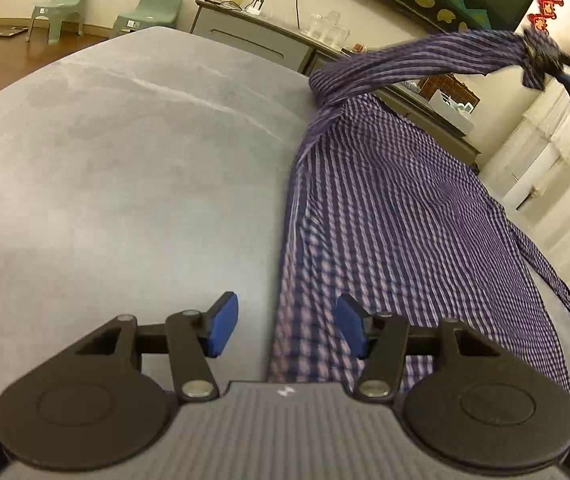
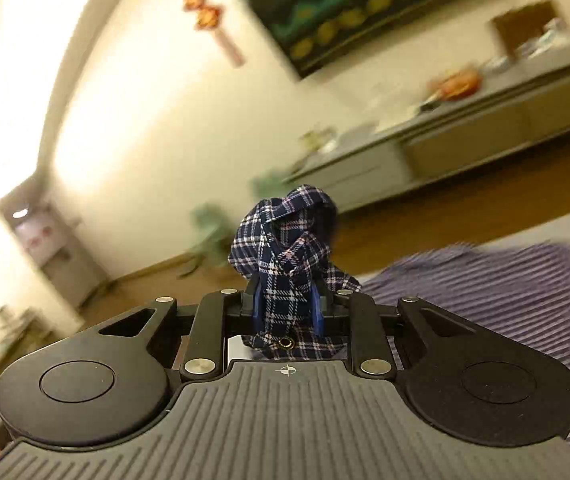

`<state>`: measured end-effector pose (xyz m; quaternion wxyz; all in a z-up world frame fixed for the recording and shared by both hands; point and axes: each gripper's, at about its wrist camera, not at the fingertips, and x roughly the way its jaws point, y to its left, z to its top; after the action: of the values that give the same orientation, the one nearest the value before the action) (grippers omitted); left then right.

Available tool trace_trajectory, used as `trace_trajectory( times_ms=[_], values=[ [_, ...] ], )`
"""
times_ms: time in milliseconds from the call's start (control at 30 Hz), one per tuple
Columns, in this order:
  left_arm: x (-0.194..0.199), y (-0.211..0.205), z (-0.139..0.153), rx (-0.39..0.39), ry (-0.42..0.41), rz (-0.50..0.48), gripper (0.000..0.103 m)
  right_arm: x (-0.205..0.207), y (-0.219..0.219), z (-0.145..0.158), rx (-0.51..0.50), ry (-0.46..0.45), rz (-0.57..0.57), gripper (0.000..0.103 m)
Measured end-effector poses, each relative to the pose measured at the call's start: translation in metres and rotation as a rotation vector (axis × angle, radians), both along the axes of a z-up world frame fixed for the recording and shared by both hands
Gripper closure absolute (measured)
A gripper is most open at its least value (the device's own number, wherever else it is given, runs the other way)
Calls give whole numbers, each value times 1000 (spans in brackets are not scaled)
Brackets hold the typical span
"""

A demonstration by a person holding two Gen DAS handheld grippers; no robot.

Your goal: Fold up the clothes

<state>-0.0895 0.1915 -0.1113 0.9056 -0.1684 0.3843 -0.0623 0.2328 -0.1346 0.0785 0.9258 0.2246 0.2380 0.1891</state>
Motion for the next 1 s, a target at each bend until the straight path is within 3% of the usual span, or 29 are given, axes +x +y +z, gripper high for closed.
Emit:
trace_trajectory(
  times_ms=[67,100,133,167,233,333,467,567,667,867,933,1000],
  values=[
    [-8,-15,0,65,-13,-8,48,7,-26,-21,-83,75,-56,80],
    [-9,-24,0,116,-12,-15,59,11,-35,-35,-90,115,-54,80],
    [-9,-33,1,174,-10,-24,86,14,-45,-50,-97,156,-51,80],
    [-8,-42,2,222,-7,-29,94,17,-53,-64,-102,190,-49,80],
    [-6,-57,4,310,-3,-39,100,16,-60,-85,-105,215,-39,80],
    [-10,-68,9,389,-8,-28,101,6,-63,-107,-60,213,2,80],
    [-25,-97,28,573,-58,-60,101,-11,-66,-121,-17,160,44,80],
    [-38,-139,43,709,-122,-165,100,-25,-85,-109,71,115,27,80],
    [-41,-169,34,813,-136,-244,100,-28,-103,-96,111,61,-12,79],
    [-40,-188,14,891,-121,-283,100,-23,-135,-111,208,64,-72,79],
    [-40,-191,12,879,-121,-312,99,-20,-142,-110,241,54,-75,79],
    [-43,-192,10,816,-100,-375,93,-19,-149,-111,250,50,-92,79]
  ],
)
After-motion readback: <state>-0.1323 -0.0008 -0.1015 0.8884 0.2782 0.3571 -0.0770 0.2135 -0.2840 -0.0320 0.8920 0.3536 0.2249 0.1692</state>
